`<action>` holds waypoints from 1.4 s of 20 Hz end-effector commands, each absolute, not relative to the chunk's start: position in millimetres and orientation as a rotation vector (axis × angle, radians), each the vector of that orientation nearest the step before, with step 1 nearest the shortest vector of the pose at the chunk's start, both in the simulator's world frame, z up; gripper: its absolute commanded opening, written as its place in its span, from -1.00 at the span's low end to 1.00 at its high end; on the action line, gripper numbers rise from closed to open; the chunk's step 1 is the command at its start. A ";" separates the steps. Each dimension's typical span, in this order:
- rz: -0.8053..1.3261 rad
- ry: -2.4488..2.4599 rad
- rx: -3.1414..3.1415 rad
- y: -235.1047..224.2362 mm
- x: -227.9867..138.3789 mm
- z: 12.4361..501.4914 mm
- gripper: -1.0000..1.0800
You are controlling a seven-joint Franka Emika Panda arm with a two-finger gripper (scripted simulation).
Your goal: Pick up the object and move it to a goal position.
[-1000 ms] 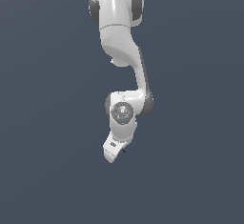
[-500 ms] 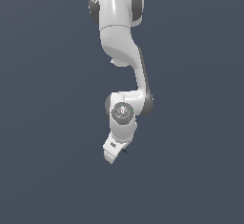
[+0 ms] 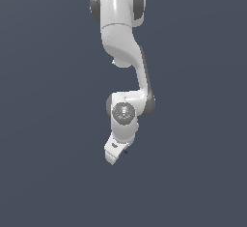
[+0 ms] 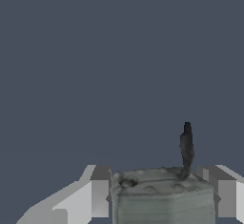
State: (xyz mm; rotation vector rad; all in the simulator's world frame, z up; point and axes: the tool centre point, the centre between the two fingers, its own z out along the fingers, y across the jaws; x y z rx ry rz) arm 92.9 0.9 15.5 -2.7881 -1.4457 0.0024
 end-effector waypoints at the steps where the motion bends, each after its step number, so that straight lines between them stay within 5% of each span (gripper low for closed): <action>1: 0.001 -1.446 -2.789 0.3 90.3 19.8 -1.00; 28: 0.003 -1.447 -2.791 -19.1 -24.7 164.3 -1.00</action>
